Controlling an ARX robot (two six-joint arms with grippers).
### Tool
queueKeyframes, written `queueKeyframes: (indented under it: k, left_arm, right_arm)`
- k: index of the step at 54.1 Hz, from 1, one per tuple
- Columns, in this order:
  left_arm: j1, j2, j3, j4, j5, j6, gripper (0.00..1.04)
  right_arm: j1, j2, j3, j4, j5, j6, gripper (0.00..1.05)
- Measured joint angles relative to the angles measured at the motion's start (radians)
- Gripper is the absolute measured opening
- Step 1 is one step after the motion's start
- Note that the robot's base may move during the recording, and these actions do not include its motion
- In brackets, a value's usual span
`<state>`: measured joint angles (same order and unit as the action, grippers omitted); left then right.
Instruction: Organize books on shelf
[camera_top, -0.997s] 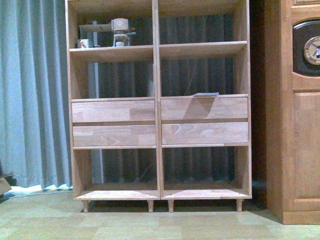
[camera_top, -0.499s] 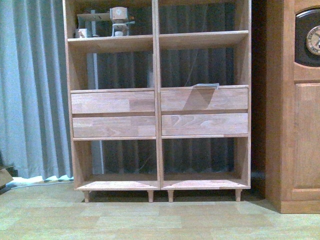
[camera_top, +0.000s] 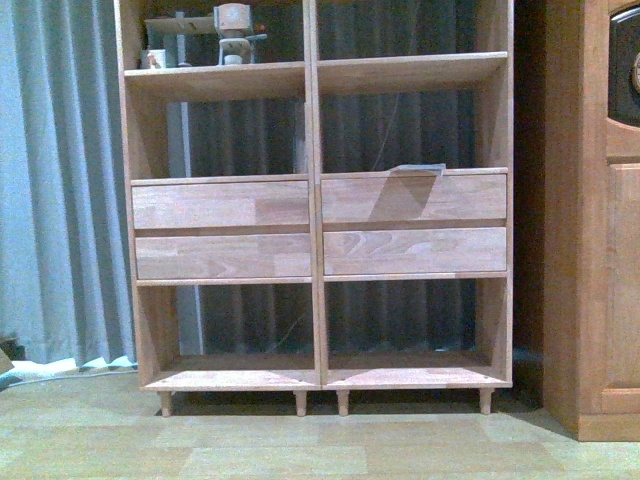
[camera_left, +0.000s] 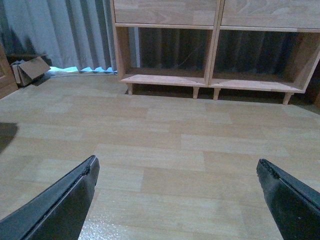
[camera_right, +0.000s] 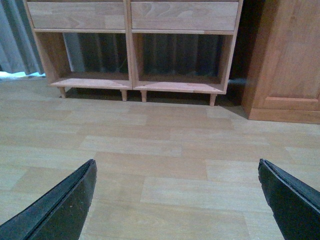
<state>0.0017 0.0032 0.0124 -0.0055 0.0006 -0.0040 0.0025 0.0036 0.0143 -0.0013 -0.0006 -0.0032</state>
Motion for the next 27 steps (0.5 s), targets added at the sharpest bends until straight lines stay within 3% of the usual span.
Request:
queueKeyframes:
  k: [27]
  left_arm:
    - [0.000,0.000,0.000,0.000,0.000,0.000,0.97]
  right_arm:
    - [0.000,0.000,0.000,0.000,0.000,0.000,0.98]
